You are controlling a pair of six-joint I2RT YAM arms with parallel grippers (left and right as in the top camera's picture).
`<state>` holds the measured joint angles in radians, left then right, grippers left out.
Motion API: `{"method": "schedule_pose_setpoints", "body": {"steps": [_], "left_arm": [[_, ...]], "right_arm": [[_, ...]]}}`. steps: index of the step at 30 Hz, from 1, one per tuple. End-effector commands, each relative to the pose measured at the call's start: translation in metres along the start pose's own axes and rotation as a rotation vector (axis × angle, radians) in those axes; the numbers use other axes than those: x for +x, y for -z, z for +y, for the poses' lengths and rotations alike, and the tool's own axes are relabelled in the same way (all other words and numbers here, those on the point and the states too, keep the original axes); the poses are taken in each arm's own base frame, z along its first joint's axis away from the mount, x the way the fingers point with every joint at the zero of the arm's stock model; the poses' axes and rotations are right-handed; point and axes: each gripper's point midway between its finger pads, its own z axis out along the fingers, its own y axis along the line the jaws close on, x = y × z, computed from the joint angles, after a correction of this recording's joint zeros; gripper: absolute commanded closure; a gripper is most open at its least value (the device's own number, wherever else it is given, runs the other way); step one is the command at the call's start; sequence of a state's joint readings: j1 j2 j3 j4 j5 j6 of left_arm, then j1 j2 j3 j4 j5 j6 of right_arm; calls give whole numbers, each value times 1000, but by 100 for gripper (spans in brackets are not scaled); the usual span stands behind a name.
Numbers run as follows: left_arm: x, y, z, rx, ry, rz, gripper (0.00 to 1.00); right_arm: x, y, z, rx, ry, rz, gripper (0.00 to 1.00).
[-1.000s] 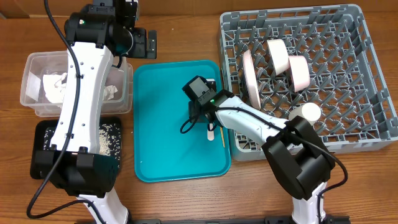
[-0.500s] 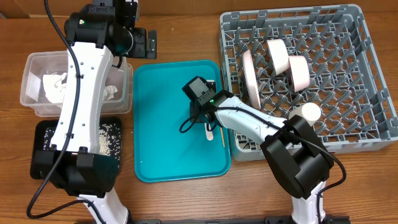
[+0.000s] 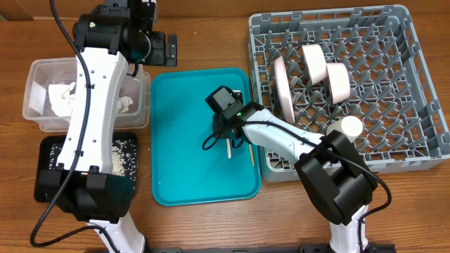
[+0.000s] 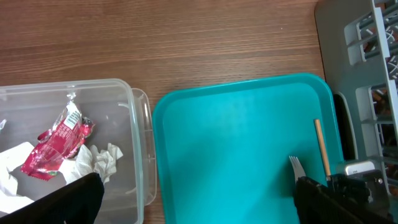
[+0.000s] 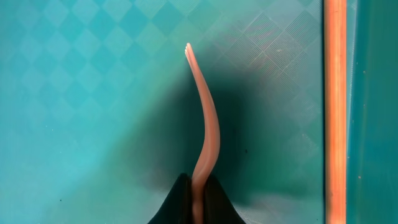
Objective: Sort waste into correct bins and load items into the dishwasher
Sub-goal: 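Grasp the white fork handle with the right gripper, then lift the fork and carry it right into the rack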
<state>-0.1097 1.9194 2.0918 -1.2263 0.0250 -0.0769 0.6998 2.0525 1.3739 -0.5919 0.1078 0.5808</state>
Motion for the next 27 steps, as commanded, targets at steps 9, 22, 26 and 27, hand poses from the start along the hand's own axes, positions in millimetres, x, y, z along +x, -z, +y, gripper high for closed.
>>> {"method": "schedule_pose_setpoints", "body": {"steps": [9,22,26,27], "left_arm": [[1,-4,0,-6,15,9,0],[1,-4,0,-6,15,8,0],[1,-4,0,-6,15,8,0],[1,-4,0,-6,15,9,0]], "right_arm": [[-27,80,30,-121,98,-24,96],[-53,224,-14,-31,209,-293,96],[-57,242,-53,158,206,-350,96],[-58,245,-61,198,202,-357,96]]}}
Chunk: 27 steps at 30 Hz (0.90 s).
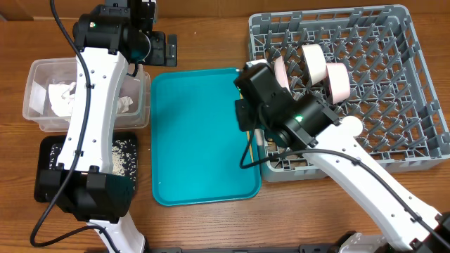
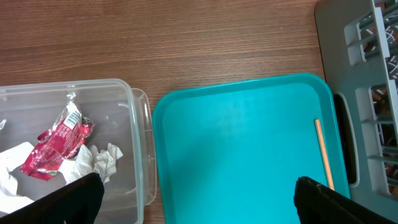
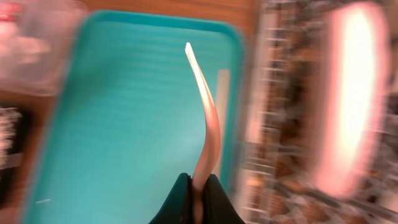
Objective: Sort waste into correct bins and load items into the dishwasher
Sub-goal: 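Lift the fork and carry it right into the rack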
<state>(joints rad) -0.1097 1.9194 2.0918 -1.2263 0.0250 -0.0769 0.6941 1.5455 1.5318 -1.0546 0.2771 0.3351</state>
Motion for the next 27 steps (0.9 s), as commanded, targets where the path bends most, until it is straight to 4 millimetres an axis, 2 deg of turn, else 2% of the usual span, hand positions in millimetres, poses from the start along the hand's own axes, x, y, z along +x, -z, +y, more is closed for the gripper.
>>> {"method": "schedule_pose_setpoints", "body": {"steps": [1,6,13,15,23,27], "left_arm": [[1,-4,0,-6,15,8,0],[1,-4,0,-6,15,9,0],[1,-4,0,-6,15,8,0],[1,-4,0,-6,15,9,0],[1,-4,0,-6,15,9,0],[1,-4,0,-6,15,8,0]], "right_arm": [[-15,13,-39,196,18,-82,96],[-14,10,-69,263,-23,-53,96],[-18,4,-127,337,-155,-25,96],[-16,1,-140,348,-132,0,96],[7,-25,-169,291,-166,110,96],[17,-45,-165,190,-114,159,96]]}}
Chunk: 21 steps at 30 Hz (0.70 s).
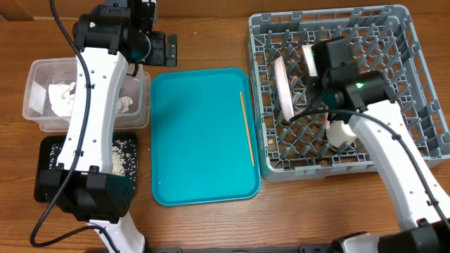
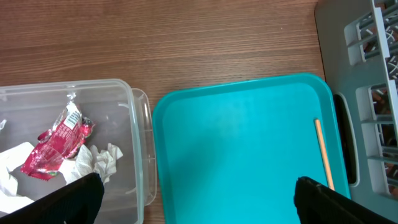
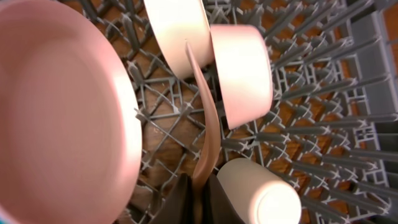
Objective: Sort waste into correct bins and load items into the dishwasher
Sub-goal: 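Lift the fork and carry it right into the rack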
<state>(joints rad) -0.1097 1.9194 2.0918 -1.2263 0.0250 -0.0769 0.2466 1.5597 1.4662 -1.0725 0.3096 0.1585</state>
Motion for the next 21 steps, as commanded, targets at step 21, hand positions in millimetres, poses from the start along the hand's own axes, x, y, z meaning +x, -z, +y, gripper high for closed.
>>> {"method": "schedule_pose_setpoints", "body": {"steps": [21], "left_arm": [[1,-4,0,-6,15,9,0]], "right_arm": [[34,-63,27,-147,110,49,74]]}}
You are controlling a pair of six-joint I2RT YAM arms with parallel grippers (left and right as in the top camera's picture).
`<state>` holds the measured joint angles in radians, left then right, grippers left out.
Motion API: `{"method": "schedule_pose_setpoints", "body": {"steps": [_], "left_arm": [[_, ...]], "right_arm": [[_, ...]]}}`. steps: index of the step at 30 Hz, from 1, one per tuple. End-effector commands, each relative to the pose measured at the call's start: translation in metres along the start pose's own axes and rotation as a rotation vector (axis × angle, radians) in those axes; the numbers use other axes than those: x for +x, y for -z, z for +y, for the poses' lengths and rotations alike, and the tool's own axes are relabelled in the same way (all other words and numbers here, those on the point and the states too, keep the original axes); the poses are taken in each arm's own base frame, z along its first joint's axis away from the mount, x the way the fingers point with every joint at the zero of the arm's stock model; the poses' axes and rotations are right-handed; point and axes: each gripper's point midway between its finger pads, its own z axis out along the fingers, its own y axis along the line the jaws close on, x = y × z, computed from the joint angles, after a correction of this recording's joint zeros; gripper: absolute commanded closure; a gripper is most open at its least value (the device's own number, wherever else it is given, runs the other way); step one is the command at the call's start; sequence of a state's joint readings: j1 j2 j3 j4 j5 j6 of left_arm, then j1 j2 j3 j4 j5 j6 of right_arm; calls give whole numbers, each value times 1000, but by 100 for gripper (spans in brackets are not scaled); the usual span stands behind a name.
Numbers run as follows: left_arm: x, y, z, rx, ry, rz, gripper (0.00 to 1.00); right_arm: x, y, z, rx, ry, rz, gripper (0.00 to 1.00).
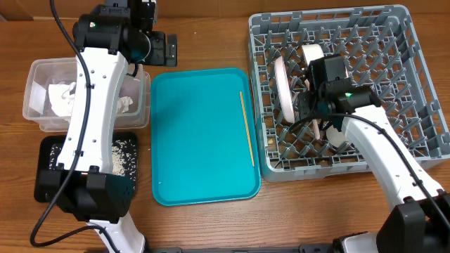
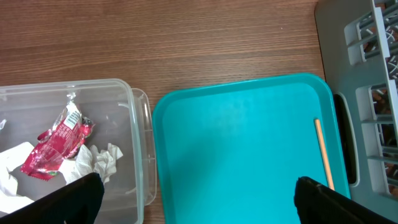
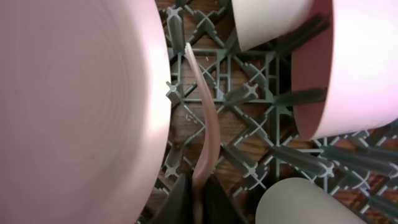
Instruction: Sort waste into correct bins and load items into the dishwasher
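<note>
My right gripper (image 3: pixel 199 186) is shut on a pink fork (image 3: pixel 204 118), held low inside the grey dish rack (image 1: pixel 415 105), tines pointing into the grid between the pink plate (image 3: pixel 74 106) and a pink bowl (image 3: pixel 348 62). In the overhead view the right gripper (image 1: pixel 316 112) sits beside the plate (image 1: pixel 283 88). A wooden chopstick (image 1: pixel 247 128) lies along the right edge of the teal tray (image 1: pixel 197 140). My left gripper (image 2: pixel 199 202) hangs open over the tray's near-left corner, only its dark fingertips (image 2: pixel 74 199) showing.
A clear bin (image 1: pixel 42 91) with crumpled paper and a red wrapper (image 2: pixel 56 140) stands left of the tray. A black bin (image 1: pixel 49 158) with white bits sits below it. A cream cup (image 3: pixel 311 202) and a second bowl (image 3: pixel 273 18) stand in the rack.
My right gripper has dropped lower into the rack with the fork, now close between plate and bowl. The left arm has not moved.
First my right gripper was shut on the fork down on the teal tray beside the chopstick. Then it held the fork above the tray's right edge. Later it was over the rack's bowls, and now it is low among the rack's tines.
</note>
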<state>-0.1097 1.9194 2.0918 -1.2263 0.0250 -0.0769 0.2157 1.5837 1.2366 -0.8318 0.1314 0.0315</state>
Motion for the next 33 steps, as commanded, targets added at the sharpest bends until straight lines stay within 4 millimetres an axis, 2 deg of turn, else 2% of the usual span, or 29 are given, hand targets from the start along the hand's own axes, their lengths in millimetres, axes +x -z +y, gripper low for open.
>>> {"method": "schedule_pose_setpoints", "body": {"steps": [1,3,6,11,14,19,20,21,22,24,25,30,33], "left_arm": [[1,-4,0,-6,15,9,0],[1,-4,0,-6,15,8,0],[1,-4,0,-6,15,9,0],[1,-4,0,-6,15,9,0],[1,-4,0,-6,15,8,0],[1,-4,0,-6,15,8,0],[1,-4,0,-6,15,8,0],[1,-4,0,-6,15,8,0],[1,-4,0,-6,15,9,0],[1,-4,0,-6,15,8,0],[1,-4,0,-6,15,8,0],[1,-4,0,-6,15,8,0],[1,-4,0,-6,15,8,0]], "right_arm": [[2,-4,-3,12,7,5,64],[2,-4,-3,12,7,5,57],[2,-4,-3,12,7,5,53],[-2,2,-3,11,2,-1,59],[-14,26,-4,7,-12,-35,60],[-35,77,-3,-31,-23,-132,59],[-36,87,2,-71,-22,-146,52],[-36,95,10,-122,-19,-154,38],[-35,103,21,-192,-13,-161,30],[-27,120,51,-382,5,-147,12],[-23,126,63,-461,12,-133,0],[-1,151,107,-742,99,-62,0],[8,162,127,-819,142,-42,0]]}}
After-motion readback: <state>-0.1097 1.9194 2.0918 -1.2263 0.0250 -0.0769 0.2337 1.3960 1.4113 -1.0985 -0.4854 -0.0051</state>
